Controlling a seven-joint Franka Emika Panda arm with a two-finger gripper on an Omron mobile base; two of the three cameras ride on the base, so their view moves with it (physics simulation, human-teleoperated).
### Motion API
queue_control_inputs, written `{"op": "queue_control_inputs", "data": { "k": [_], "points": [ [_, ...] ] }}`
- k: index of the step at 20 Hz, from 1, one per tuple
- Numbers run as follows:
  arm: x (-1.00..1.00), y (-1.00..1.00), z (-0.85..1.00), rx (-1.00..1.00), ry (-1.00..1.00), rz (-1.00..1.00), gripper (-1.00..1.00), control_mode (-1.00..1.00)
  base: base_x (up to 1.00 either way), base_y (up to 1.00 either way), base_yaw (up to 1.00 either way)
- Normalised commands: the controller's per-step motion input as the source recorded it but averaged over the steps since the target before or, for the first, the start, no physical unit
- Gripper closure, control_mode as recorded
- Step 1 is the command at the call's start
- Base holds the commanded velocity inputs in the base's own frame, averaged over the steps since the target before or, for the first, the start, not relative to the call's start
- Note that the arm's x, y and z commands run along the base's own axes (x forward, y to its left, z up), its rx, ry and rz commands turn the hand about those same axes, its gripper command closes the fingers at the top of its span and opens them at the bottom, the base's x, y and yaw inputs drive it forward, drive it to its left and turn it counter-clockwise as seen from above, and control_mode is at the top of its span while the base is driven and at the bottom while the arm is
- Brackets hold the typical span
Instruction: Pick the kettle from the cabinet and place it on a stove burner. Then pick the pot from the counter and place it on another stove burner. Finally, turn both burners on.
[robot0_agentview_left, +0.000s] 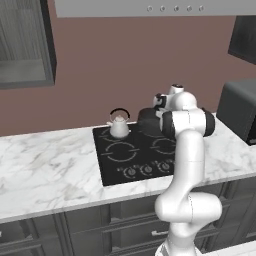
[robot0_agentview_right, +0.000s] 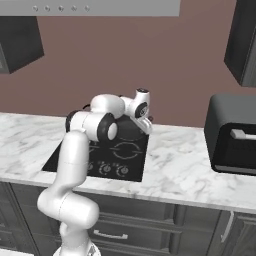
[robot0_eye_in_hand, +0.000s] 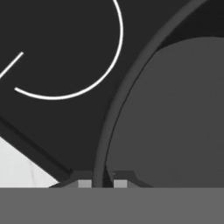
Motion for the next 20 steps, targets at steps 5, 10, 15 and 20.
{"op": "queue_control_inputs", "data": {
  "k": [5,10,15,20],
  "points": [
    [0.08,0.0,-0.05,0.0,0.0,0.0,1.0,-1.0,0.0,0.0,0.0],
    [0.0,0.06,-0.03,0.0,0.0,0.0,-1.0,-1.0,0.0,0.0,0.0],
    [0.0,0.03,0.0,0.0,0.0,0.0,-1.0,-1.0,0.0,0.0,0.0],
    [-0.04,0.01,0.07,0.01,0.0,0.0,-1.0,-1.0,0.0,0.0,0.0]
  ]
}}
